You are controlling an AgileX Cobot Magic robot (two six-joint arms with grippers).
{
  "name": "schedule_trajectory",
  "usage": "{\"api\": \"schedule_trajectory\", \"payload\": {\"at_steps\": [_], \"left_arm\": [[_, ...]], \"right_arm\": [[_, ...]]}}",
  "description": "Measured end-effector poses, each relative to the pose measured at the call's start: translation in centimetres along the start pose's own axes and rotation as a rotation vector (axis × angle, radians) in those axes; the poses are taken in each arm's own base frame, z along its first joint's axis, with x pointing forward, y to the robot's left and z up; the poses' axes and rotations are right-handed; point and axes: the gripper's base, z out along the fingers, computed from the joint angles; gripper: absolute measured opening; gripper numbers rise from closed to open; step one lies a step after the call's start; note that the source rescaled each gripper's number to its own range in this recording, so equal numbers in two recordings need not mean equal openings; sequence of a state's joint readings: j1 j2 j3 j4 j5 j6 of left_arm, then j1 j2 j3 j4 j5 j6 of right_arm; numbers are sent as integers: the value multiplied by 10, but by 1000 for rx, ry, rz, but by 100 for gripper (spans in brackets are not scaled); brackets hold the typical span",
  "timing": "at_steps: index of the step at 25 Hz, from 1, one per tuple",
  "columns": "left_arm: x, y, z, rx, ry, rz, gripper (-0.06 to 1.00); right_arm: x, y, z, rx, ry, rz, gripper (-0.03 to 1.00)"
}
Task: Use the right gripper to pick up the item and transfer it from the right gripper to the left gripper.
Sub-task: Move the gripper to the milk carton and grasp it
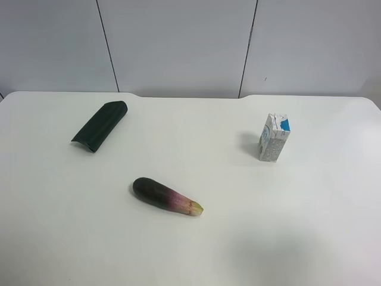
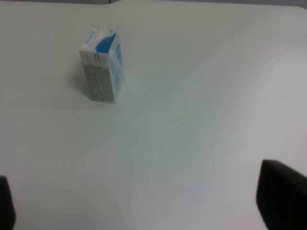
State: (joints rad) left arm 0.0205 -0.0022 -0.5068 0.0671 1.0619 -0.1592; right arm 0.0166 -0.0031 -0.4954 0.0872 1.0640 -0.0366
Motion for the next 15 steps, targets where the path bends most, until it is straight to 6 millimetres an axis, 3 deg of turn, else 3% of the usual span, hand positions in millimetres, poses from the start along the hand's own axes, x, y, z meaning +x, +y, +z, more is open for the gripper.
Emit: {"api": "schedule_trajectory", "payload": {"at_steps": [10, 15], "left_arm": [[0, 0, 0, 0, 0, 0, 100], [0, 0, 0, 0, 0, 0, 100]], "right_arm": [[-1, 0, -1, 6, -4, 6, 98], [-28, -5, -2, 62, 61, 68, 98]]}}
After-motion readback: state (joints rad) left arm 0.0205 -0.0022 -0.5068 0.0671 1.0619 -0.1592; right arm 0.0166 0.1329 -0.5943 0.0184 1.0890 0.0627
